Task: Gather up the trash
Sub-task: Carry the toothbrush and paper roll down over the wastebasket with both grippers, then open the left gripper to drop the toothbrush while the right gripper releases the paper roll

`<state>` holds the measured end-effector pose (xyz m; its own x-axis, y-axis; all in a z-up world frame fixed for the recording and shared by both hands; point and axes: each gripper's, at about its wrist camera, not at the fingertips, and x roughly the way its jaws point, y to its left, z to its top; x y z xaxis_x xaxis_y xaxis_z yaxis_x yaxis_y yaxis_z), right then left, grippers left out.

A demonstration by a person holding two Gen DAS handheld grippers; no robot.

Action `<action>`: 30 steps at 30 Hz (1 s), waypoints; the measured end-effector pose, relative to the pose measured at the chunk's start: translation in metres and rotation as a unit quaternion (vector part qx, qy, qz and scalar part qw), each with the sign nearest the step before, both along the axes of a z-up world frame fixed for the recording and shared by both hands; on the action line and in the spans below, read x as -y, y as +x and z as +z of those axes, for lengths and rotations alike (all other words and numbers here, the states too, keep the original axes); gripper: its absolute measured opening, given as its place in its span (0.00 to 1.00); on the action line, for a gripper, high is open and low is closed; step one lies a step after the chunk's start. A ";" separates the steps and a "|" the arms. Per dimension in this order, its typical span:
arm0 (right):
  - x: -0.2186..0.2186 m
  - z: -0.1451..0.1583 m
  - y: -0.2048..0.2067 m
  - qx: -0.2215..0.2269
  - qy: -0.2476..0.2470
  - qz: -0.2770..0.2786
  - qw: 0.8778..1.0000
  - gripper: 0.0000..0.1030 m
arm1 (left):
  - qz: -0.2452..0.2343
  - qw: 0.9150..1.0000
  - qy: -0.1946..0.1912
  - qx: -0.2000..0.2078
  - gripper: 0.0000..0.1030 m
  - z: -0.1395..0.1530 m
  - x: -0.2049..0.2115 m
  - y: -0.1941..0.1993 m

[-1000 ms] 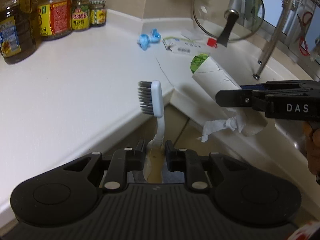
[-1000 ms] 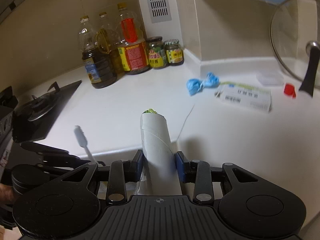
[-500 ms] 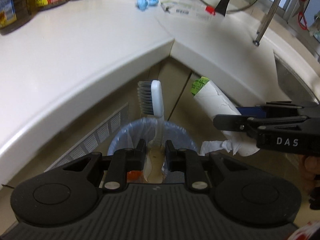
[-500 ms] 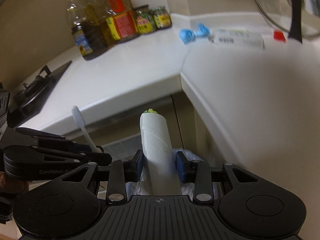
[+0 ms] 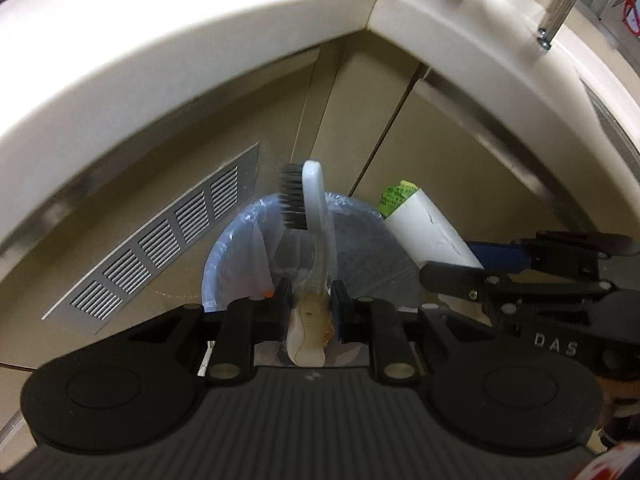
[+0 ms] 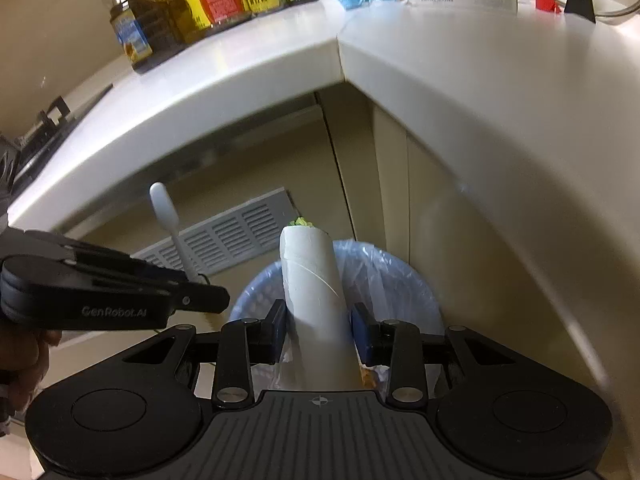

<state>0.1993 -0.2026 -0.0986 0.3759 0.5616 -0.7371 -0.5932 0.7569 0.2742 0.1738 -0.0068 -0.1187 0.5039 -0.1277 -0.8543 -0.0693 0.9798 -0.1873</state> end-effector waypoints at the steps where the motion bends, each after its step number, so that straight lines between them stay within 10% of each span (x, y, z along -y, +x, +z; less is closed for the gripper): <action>1: -0.001 -0.003 0.000 -0.002 0.000 -0.001 1.000 0.34 | 0.000 1.000 0.000 -0.002 0.18 -0.004 -0.001 0.001; 30: -0.010 -0.057 0.022 -0.026 -0.016 -0.039 0.999 0.34 | -0.003 0.999 0.003 -0.042 0.19 -0.066 0.007 0.037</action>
<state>0.2213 -0.1930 -0.1558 0.3773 0.5089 -0.7737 -0.5182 0.8085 0.2791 0.2108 -0.0141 -0.1843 0.4298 -0.1245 -0.8943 -0.0787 0.9815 -0.1745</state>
